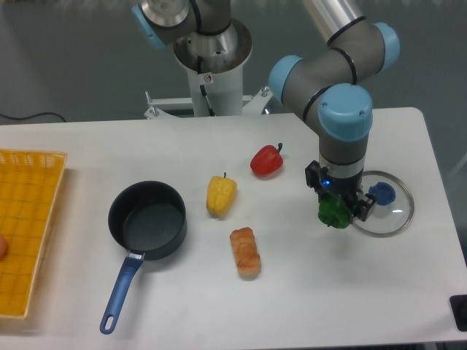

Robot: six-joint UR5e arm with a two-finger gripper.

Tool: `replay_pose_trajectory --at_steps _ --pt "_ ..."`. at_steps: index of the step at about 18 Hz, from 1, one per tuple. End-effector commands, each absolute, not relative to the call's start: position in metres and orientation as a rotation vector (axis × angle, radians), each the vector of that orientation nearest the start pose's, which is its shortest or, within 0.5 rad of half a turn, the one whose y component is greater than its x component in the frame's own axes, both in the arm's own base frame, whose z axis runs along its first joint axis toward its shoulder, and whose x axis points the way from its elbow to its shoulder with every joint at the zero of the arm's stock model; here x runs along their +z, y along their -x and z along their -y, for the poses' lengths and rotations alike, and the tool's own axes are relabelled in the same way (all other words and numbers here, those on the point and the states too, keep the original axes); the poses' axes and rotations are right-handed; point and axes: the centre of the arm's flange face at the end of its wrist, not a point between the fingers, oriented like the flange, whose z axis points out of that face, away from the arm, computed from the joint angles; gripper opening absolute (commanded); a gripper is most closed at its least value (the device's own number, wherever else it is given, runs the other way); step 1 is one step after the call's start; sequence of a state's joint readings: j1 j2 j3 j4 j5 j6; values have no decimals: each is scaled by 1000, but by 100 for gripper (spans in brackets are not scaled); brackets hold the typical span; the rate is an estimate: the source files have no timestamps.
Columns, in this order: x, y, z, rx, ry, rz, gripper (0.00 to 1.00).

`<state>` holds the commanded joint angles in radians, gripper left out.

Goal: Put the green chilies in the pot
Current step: 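Lift the green pepper with the gripper and carry it toward the saucepan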

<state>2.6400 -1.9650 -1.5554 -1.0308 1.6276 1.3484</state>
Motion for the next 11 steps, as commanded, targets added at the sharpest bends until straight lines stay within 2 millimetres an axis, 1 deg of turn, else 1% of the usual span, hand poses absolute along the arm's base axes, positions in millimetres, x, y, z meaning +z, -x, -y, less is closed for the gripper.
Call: replay_pose_trajectory --at_steps 2,4,6,10,11 --pt "323 499 -421 257 3101 -431 72" --pt "325 494 -427 263 3098 -445 72" --pt "323 484 -437 256 3095 -459 72" --pt "324 450 -460 249 3094 -442 72" --pt "323 439 -469 247 3092 -439 72"
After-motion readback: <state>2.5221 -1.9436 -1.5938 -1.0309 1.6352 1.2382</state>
